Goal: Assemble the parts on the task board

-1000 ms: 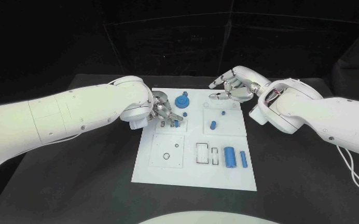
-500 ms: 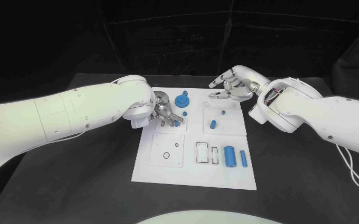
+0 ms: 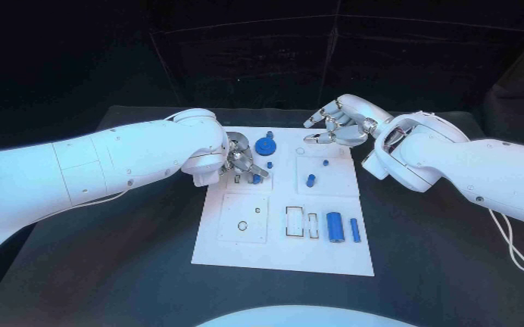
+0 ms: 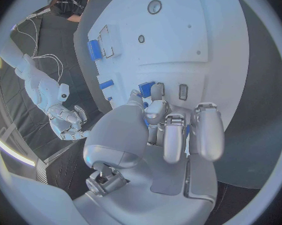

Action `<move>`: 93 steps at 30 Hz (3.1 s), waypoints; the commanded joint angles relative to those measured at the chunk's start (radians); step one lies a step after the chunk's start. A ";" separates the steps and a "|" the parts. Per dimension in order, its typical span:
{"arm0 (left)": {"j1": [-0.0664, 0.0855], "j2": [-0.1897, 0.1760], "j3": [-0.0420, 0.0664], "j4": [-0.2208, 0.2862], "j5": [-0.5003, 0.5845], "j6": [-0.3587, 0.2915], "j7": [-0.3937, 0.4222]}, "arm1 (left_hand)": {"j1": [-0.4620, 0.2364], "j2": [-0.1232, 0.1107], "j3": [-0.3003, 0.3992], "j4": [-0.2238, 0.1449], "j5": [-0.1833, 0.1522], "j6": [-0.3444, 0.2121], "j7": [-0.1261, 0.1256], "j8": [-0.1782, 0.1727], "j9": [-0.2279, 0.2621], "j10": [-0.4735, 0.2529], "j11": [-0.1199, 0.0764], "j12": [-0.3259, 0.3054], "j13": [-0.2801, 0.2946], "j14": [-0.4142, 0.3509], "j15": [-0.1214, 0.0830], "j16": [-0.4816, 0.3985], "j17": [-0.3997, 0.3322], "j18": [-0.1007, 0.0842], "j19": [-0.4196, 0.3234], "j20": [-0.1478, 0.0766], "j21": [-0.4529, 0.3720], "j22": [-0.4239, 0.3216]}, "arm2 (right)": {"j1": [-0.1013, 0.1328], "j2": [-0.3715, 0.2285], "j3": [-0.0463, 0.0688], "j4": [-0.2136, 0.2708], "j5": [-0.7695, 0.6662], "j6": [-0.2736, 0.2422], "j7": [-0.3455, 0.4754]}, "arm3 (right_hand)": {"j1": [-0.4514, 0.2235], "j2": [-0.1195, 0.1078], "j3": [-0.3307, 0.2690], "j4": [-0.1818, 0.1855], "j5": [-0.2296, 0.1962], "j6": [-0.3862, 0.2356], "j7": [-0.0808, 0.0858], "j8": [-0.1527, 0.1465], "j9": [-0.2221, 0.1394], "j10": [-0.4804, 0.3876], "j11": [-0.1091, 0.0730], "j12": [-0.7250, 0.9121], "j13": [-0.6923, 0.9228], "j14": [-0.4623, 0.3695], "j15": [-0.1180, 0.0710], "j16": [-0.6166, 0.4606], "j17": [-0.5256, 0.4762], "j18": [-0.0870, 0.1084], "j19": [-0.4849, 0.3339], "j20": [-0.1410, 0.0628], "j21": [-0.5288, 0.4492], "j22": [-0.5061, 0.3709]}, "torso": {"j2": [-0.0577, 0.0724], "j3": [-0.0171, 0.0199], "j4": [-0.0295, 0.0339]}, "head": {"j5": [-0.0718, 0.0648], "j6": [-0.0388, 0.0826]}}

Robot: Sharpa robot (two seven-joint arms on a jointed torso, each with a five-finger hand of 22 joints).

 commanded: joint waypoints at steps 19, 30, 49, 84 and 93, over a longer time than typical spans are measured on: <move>0.002 -0.001 0.000 0.003 -0.006 0.015 0.013 | 0.209 0.021 0.253 -0.189 0.069 -0.047 -0.011 -0.030 0.007 -0.012 -0.011 -0.022 -0.010 0.106 -0.019 0.003 0.263 -0.010 0.006 -0.014 0.000 0.000 | 0.002 0.007 0.000 -0.007 -0.012 0.033 -0.015 | 0.005 0.007 -0.008 0.003 0.010 0.005 -0.003 0.005 0.001 0.001 -0.004 -0.005 -0.002 0.048 -0.006 -0.007 0.008 0.012 -0.001 -0.008 -0.006 -0.002 | 0.000 -0.0005 0.0011 | -0.001 -0.007; 0.002 -0.022 0.000 0.022 -0.006 0.020 0.021 | -0.016 -0.165 0.804 -0.256 0.078 -0.042 0.003 -0.023 0.044 0.001 -0.002 -0.037 -0.017 0.106 -0.007 0.003 0.263 -0.008 0.004 -0.003 -0.007 0.001 | 0.002 0.008 0.000 -0.010 -0.012 0.034 -0.016 | 0.005 0.008 -0.008 0.003 0.011 0.005 -0.003 0.005 0.001 0.002 -0.004 -0.003 0.000 0.048 -0.007 -0.007 0.008 0.012 0.000 -0.008 -0.006 -0.001 | -0.001 -0.0006 0.0007 | 0.001 -0.010; 0.004 -0.071 0.000 0.058 -0.007 -0.058 0.060 | -0.072 -0.202 0.928 -0.298 0.116 -0.052 0.003 0.002 0.077 0.003 0.000 -0.041 -0.021 0.106 -0.009 0.003 0.263 -0.007 0.001 -0.002 -0.014 -0.003 | 0.002 0.008 0.000 -0.015 -0.012 0.035 -0.013 | 0.002 0.009 -0.012 0.006 0.013 0.006 -0.003 0.006 0.001 0.004 -0.005 -0.001 0.001 0.048 -0.007 -0.007 0.008 0.012 0.001 -0.009 -0.007 -0.002 | -0.001 -0.0003 0.0007 | 0.007 -0.012; -0.028 -0.114 -0.019 0.126 -0.192 -0.218 0.126 | -0.070 -0.212 0.945 -0.311 0.121 -0.050 0.003 0.008 0.083 0.009 -0.001 -0.038 -0.017 0.106 -0.010 0.003 0.263 -0.008 0.005 -0.003 -0.010 0.004 | 0.002 0.001 0.000 -0.019 -0.012 0.041 -0.008 | 0.000 0.011 -0.014 0.008 0.014 0.006 -0.003 0.007 0.001 0.006 -0.005 0.000 0.001 0.049 -0.007 -0.007 0.010 0.011 0.002 -0.009 -0.007 -0.001 | 0.000 -0.0009 -0.0012 | 0.015 -0.022; -0.038 -0.109 -0.021 0.124 -0.198 -0.216 0.127 | -0.070 -0.212 0.946 -0.312 0.121 -0.050 0.003 0.008 0.083 0.009 -0.001 -0.038 -0.017 0.106 -0.010 0.003 0.263 -0.008 0.005 -0.003 -0.010 0.005 | 0.002 0.003 0.000 -0.021 -0.012 0.042 -0.007 | 0.000 0.011 -0.014 0.008 0.014 0.006 -0.003 0.007 0.001 0.006 -0.005 0.000 0.001 0.049 -0.007 -0.007 0.010 0.011 0.002 -0.009 -0.007 -0.001 | 0.000 -0.0002 -0.0004 | 0.014 -0.024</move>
